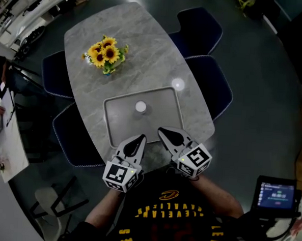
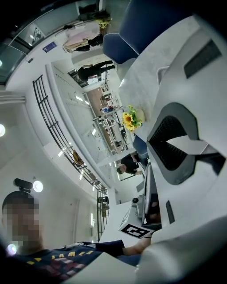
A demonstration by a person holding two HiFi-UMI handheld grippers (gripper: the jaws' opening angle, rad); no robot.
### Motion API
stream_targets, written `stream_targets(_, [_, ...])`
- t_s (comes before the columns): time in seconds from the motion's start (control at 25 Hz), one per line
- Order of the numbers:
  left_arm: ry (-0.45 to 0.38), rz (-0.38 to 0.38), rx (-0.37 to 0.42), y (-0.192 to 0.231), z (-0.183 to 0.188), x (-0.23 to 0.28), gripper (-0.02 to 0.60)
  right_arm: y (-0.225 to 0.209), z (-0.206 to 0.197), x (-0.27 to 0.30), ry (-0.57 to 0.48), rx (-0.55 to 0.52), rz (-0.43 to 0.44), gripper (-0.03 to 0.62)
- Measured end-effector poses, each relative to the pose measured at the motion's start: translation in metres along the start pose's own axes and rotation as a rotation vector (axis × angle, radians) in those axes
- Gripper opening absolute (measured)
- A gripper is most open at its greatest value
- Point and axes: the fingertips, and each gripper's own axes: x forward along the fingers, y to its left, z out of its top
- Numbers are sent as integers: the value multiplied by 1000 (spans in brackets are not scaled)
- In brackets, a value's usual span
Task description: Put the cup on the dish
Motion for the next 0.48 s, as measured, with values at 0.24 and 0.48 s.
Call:
stream_targets(0.24, [-56, 57, -3, -26, 3, -8, 0, 11, -7, -18, -19, -22, 34, 8])
stream_targets(0.48, [-60, 95, 14, -54, -15, -9, 0, 9, 0, -43, -77, -109, 17, 8])
